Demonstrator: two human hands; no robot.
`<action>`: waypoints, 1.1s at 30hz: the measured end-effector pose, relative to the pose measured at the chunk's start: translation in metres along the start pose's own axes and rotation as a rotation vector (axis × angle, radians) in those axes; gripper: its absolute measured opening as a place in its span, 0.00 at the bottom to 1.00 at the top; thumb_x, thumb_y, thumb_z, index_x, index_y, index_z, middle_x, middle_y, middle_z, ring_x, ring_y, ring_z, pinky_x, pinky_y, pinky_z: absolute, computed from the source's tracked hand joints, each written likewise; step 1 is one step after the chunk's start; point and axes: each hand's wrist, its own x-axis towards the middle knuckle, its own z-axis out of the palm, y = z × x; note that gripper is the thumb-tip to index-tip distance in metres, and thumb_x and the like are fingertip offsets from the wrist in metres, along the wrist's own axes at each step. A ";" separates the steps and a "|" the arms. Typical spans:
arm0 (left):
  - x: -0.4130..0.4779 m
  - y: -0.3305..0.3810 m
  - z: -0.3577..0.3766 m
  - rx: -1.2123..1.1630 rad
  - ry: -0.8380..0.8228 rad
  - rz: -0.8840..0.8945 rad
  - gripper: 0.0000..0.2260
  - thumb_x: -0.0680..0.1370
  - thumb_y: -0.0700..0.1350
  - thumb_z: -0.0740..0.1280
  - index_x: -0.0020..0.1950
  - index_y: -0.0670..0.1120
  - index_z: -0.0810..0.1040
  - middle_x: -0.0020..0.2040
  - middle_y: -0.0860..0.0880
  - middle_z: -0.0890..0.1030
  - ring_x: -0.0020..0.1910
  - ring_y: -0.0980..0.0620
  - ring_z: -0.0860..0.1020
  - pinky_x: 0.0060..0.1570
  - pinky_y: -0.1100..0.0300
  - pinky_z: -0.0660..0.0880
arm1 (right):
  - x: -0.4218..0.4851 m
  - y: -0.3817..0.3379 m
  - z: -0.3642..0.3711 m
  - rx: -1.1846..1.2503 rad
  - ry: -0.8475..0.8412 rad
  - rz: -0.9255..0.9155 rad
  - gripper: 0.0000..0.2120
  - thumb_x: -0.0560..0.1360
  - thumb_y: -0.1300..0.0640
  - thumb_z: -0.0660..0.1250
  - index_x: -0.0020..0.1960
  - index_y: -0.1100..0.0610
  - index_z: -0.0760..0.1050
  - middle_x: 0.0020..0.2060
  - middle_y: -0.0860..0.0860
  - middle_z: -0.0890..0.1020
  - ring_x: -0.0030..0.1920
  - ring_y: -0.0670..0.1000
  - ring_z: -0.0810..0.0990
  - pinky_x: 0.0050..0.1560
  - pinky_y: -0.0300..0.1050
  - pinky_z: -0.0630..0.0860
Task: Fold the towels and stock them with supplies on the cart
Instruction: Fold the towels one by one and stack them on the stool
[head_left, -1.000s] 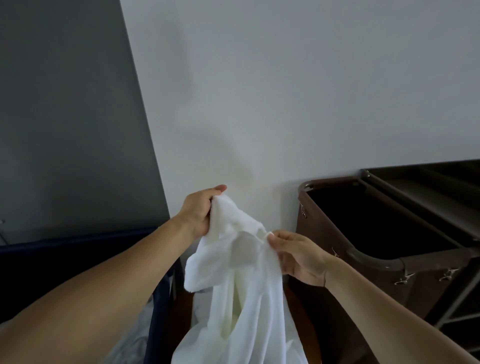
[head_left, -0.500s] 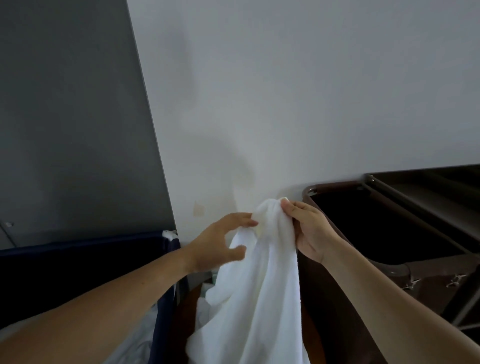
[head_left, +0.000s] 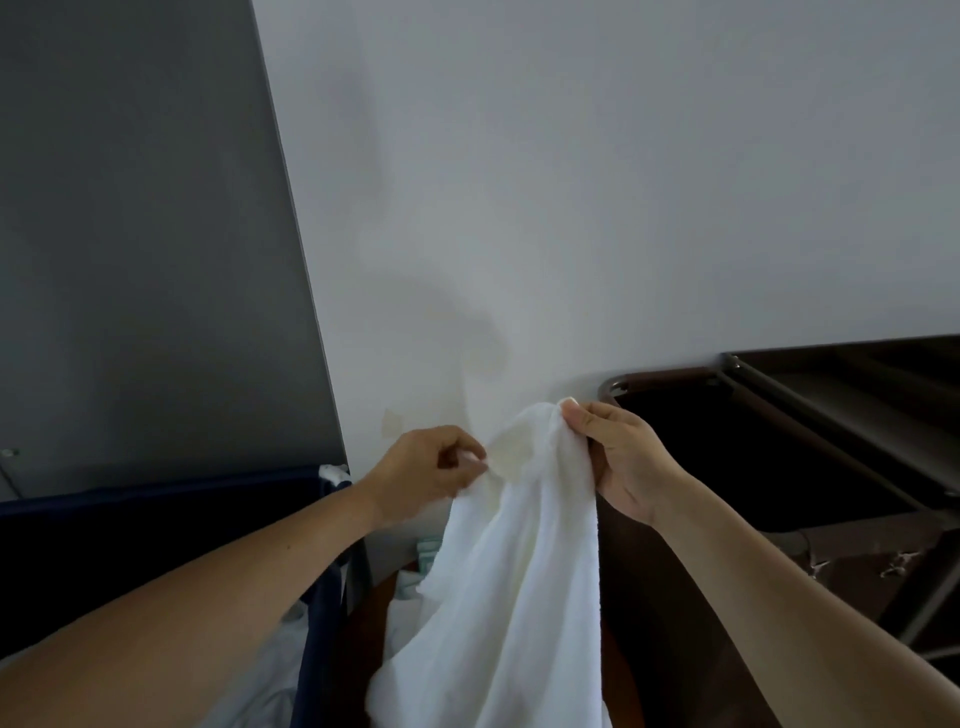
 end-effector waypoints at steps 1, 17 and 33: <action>0.003 0.005 -0.005 -0.047 0.026 -0.004 0.03 0.79 0.48 0.70 0.50 0.50 0.80 0.32 0.54 0.81 0.29 0.62 0.76 0.33 0.69 0.73 | -0.001 -0.001 -0.003 -0.031 -0.005 -0.003 0.18 0.74 0.52 0.70 0.53 0.67 0.80 0.50 0.63 0.84 0.49 0.57 0.84 0.48 0.48 0.82; 0.020 0.073 -0.006 -0.585 0.004 -0.170 0.12 0.80 0.44 0.68 0.57 0.37 0.82 0.51 0.38 0.85 0.50 0.41 0.84 0.50 0.52 0.82 | -0.011 -0.022 0.035 -0.594 -0.034 -0.350 0.06 0.76 0.56 0.73 0.42 0.49 0.85 0.40 0.48 0.87 0.42 0.45 0.84 0.45 0.39 0.80; -0.004 0.063 -0.001 -0.349 0.043 -0.013 0.12 0.82 0.38 0.62 0.58 0.46 0.84 0.50 0.50 0.86 0.51 0.51 0.84 0.55 0.54 0.80 | -0.005 -0.018 0.031 -0.747 0.023 -0.264 0.08 0.70 0.45 0.78 0.48 0.45 0.84 0.39 0.40 0.85 0.41 0.41 0.84 0.46 0.39 0.80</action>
